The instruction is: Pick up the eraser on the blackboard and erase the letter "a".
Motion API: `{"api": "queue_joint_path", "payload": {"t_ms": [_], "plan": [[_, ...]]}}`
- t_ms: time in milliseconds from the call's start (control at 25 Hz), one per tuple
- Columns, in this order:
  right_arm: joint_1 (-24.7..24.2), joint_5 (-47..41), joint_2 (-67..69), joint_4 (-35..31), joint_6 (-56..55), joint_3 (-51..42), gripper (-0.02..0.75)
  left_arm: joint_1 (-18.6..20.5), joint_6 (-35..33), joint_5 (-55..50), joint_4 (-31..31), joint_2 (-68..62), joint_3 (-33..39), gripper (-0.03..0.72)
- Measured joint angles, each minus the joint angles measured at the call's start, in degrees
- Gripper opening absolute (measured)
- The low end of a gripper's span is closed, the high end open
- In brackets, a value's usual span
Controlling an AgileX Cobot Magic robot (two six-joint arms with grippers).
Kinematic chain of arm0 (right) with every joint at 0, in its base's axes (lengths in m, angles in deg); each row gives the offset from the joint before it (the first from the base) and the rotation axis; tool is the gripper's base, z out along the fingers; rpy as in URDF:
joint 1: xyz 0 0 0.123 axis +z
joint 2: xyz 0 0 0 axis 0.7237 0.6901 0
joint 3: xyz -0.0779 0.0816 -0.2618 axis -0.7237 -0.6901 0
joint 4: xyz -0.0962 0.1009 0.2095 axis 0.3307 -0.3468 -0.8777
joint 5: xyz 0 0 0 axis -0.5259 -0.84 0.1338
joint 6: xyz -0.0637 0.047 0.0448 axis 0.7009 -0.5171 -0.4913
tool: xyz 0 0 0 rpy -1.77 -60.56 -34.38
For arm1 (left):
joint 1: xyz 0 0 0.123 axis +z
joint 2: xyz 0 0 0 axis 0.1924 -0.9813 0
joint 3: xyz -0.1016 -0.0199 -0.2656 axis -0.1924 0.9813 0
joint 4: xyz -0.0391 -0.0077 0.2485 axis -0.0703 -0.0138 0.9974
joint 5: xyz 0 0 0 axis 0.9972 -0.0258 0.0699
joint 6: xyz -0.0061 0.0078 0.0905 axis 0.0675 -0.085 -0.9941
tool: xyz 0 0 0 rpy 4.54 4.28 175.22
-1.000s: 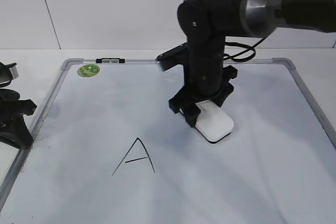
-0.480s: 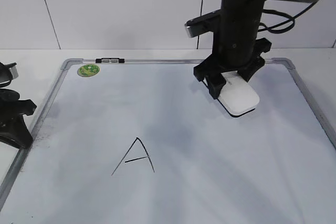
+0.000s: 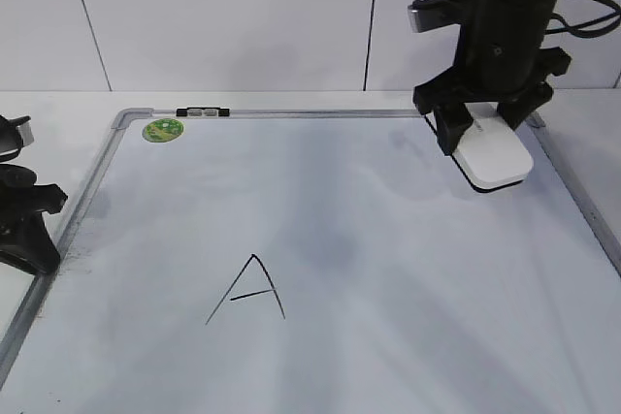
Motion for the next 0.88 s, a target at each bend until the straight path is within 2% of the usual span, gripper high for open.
{"api": "queue_joint_path", "payload": {"t_ms": [360,600,880], "plan": [[-5.4,0.3,-5.1,-1.1,-0.9,-12.6,0.561,0.0,0.0,0.0,0.0,0.0,0.0,0.077],[-9.9,4.7,-7.4,-1.7,-1.3,-20.9,0.561,0.0,0.0,0.0,0.0,0.0,0.0,0.078],[-13.7,8.3,-7.4,-1.8,-1.4,-22.9,0.561,0.0,0.0,0.0,0.0,0.0,0.0,0.078]]}}
